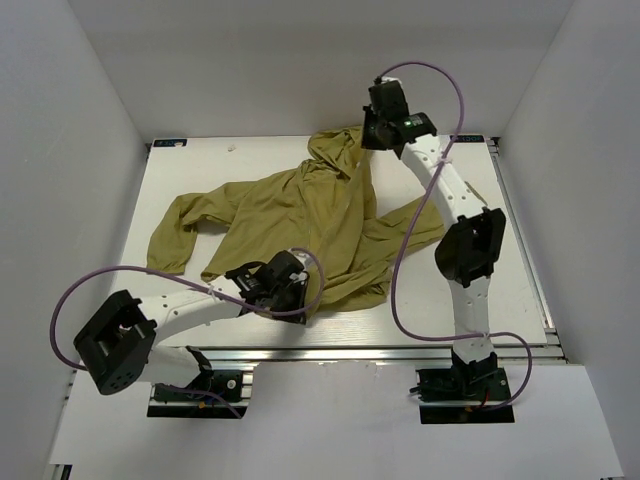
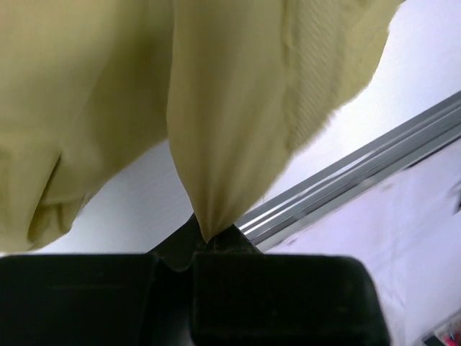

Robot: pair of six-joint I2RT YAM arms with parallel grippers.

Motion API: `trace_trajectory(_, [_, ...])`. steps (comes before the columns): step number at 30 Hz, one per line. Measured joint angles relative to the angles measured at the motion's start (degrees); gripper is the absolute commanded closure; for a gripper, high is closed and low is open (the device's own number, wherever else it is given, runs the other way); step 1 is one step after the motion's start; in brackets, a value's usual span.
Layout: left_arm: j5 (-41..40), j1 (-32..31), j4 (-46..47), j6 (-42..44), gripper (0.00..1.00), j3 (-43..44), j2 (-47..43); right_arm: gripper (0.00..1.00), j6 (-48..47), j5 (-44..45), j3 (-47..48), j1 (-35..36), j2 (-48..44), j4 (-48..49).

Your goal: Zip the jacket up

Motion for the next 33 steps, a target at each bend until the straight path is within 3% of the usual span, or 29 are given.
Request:
trace_trajectory(4, [2.4,2.7,-1.7,-0.1,1.00,-5.4,-1.3,1.00,1.7,1.2,-2.1,3.7,2.4,7.6])
trace_trajectory(5, [2.5,3.3,-2.2,-0.1,0.99,-6.1,-1.9,0.93,1.7,1.2,-1.7,4.7,4.3,9.7])
trace_trajectory(6, [2.6,3.7,-2.8,-0.3,0.82,-6.4,-2.6,0.74,1.6,0.8,-0.3,5.7,6.8,11.4])
trace_trajectory(7, [2.6,3.9,-3.6,-0.3,0.51,-6.4,-3.4,0.58,1.5,0.3,2.5,6.6,10.2,12.8])
trace_trajectory(8, [2.6,3.9,-4.1,-0.1,0.33,-6.4,-4.0,0.17,0.9,-0.3,5.2,7.6,13.6,15.0])
trace_trajectory(9, [2.6,3.9,-4.9,-0.1,0.11,-6.1,-4.7,0.11,1.0,-1.0,6.4,8.3,15.9,16.7])
trace_trajectory(10, [2.5,3.9,-5.7,-0.1,0.02,-5.5,-5.1,0.11,0.2,-1.6,6.1,9.0,17.2,17.8])
trace_trajectory(15, [2.1,3.9,-8.4,1.0,0.02,-0.2,-7.3,0.11,-2.2,-3.1,-6.0,11.5,12.1,17.0])
trace_trajectory(21, [-4.1,4.1,-9.4,1.3,0.02,7.0,-8.9,0.11,-3.0,-3.4,-34.4,10.5,-14.8,14.1])
trace_trajectory(25, [-8.7,6.8,-9.6,0.0,0.02,8.9,-7.7,0.11,-2.3,-11.3,-51.0,9.6,-31.5,17.0])
trace_trajectory(28, [-10.5,9.6,-8.2,-0.5,0.02,8.8,-6.2,0.11,-1.5,-18.6,-59.0,10.4,-34.6,19.7])
trace_trajectory(33, [-11.8,11.7,-4.5,-0.1,0.02,9.1,-1.8,0.11,0.1,-27.3,-69.5,12.5,-30.3,22.1])
